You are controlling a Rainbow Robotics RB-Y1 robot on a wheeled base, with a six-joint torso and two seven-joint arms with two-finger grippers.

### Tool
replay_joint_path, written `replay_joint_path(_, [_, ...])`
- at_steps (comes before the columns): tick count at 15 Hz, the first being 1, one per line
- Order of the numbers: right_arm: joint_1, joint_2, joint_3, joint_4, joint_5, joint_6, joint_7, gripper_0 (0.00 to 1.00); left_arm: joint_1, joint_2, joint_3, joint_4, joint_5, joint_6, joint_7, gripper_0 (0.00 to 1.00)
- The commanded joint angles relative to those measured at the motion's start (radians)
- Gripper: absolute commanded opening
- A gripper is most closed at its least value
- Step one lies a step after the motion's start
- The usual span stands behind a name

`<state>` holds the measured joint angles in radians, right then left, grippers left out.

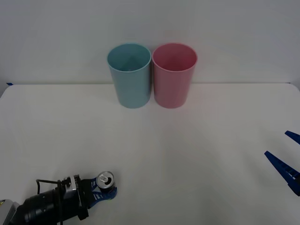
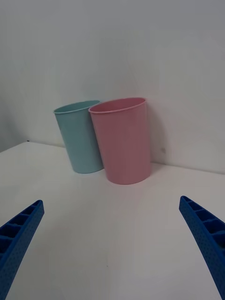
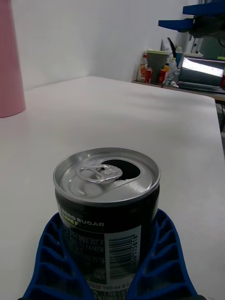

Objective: Grasp the object on the table and drop it into the matching bin: aluminum can to the light blue bin, PET bottle to the pink bin.

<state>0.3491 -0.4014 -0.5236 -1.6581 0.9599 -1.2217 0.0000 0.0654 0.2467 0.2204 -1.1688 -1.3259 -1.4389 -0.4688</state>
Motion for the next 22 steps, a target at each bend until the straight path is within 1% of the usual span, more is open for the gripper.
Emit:
replay_joint_path(1, [0.0,0.0,0.0,0.0,0.0,0.0,0.0,1.0,-0.006,0.0,0.05,0.0,0.019,0.002,0.01,0.0])
replay_joint_path(5, [0.0,0.0,0.0,0.0,0.0,0.0,0.0,1.0,-0.007,0.0,0.083,-0.025,0.097,0.038,0.027,0.0])
replay_joint_path(8, [0.0,0.0,0.0,0.0,0.0,0.0,0.0,1.0,-0.007,0.0,0.086,-0.092,0.146,0.094,0.058,0.0])
replay_joint_path(11, [0.0,0.0,0.0,0.0,0.0,0.0,0.0,1.0,-0.007,0.002,0.086,-0.196,0.159,0.163,0.18,0.0])
replay_joint_path(19, [0.0,0.0,0.0,0.0,0.0,0.0,0.0,1.0,-0.006,0.002,0.123,-0.433,0.169,0.23,0.463,0.0])
replay_joint_path(22, [0.0,0.0,0.0,0.0,0.0,0.0,0.0,1.0,-0.002,0.002,0.125,-0.525,0.168,0.33,0.536,0.0])
